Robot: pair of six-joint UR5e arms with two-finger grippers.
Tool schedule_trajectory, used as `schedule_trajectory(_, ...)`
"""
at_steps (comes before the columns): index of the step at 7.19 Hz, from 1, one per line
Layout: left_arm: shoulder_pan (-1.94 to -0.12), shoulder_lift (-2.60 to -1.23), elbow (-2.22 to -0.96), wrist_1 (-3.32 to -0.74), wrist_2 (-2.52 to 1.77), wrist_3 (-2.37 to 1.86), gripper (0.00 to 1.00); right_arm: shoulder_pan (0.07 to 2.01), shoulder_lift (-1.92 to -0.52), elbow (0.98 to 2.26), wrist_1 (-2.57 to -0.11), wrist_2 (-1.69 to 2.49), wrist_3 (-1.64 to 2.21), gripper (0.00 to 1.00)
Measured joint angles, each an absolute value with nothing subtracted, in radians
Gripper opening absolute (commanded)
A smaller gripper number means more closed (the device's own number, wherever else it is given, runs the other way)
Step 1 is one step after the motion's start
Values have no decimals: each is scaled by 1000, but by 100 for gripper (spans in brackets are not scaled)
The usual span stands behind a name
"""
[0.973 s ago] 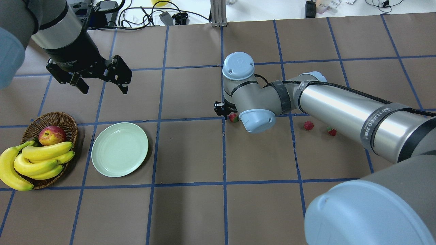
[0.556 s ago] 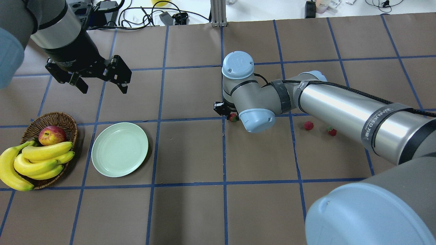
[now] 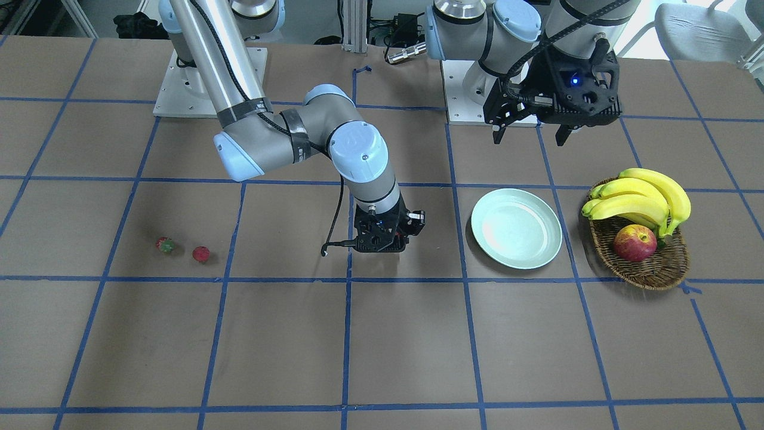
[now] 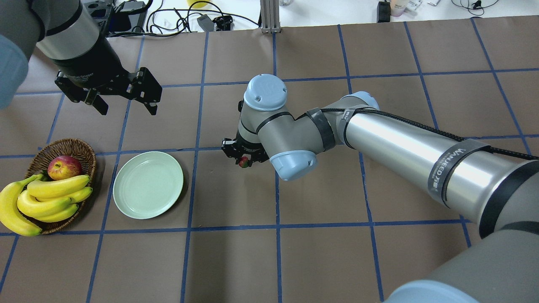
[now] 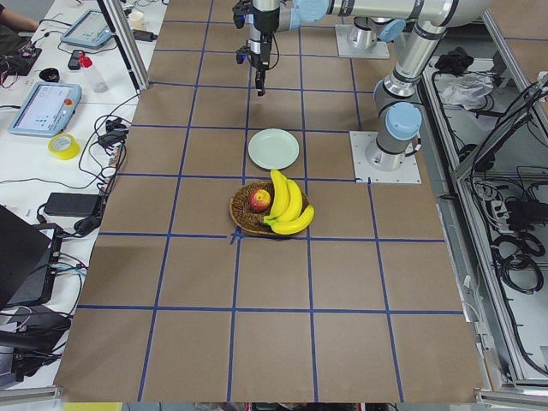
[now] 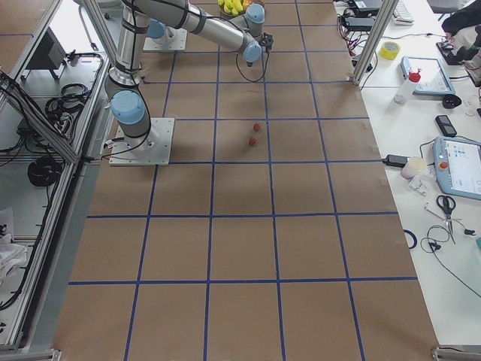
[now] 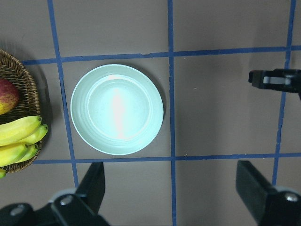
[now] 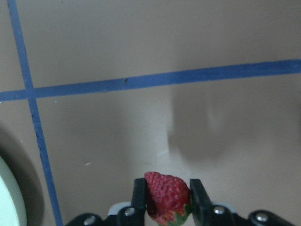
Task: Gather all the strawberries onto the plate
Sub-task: 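Carry the strawberry toward the plate and release it beside the plate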
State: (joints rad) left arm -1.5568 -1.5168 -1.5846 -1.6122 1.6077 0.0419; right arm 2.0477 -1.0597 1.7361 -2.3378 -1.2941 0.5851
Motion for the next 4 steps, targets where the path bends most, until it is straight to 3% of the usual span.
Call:
schedule_trajectory(1,-1557,-1517,-1585,-1613,1607,42,100,2057,-1048,1741,-2335,-1262,591,89)
schedule_trajectory(2,-1557,-1517,-1587,-1612,1606,42,100,2060,-1042,1745,-2333,-1238,593,100)
schedule_trajectory(4,-1557,-1517,-1590,-1607,1606,42,100,2061,-1043,1749,-2329,-1234,588,100)
